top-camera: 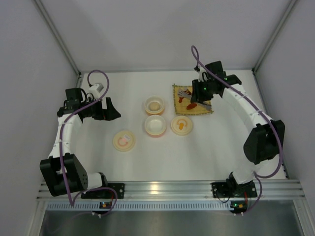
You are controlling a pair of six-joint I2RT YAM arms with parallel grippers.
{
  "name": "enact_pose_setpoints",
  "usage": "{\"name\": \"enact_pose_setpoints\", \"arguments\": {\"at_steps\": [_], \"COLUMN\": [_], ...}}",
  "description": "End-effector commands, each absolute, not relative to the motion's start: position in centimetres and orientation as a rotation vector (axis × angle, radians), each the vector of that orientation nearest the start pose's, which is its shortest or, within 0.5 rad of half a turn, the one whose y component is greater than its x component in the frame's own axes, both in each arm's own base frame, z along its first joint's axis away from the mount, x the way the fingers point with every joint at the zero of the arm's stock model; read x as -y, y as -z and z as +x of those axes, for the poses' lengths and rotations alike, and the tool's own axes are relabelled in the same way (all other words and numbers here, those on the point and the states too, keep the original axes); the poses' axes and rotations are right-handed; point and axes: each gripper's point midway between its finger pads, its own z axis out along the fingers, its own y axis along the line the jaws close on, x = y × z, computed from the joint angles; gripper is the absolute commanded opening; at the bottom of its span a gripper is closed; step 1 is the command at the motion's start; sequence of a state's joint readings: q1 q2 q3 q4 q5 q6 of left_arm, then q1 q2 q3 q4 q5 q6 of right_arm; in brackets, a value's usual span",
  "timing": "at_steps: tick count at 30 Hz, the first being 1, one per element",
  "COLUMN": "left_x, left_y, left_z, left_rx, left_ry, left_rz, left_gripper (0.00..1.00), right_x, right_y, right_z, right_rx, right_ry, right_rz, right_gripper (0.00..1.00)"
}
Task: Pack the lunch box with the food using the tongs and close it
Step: Pick up the fake food from the plate, then place the fake food in the packing box.
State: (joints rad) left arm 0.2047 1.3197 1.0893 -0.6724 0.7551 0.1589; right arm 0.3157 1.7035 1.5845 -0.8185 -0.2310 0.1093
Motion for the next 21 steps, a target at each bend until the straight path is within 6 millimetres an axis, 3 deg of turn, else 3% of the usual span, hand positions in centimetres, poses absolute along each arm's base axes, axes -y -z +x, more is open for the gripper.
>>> {"name": "enact_pose_setpoints", "arguments": {"at_steps": [1, 6, 21], "left_x": [5.2, 5.3, 5.2], "left_y": [-19.8, -19.8, -20.2], "left_z": [32.8, 32.9, 32.8], "left_rx": [-2.201, -2.201, -2.205], "left_ry": [0.737, 0.754, 0.737], "left_rz": [0.286, 0.277, 0.277], "left_gripper": [0.98, 0.98, 0.99], "right_x": [-17.5, -19.5, -27.0], "right_y": [-21.9, -22.6, -21.5], "right_z": [36.8, 34.5, 28.9], "right_rx": [-2.409, -2.365, -2.274], "right_ry": [-0.539, -0.604, -0.769], "right_rz": [-0.426, -0.547, -0.868], "right_gripper": [0.12, 0.13, 0.13]}}
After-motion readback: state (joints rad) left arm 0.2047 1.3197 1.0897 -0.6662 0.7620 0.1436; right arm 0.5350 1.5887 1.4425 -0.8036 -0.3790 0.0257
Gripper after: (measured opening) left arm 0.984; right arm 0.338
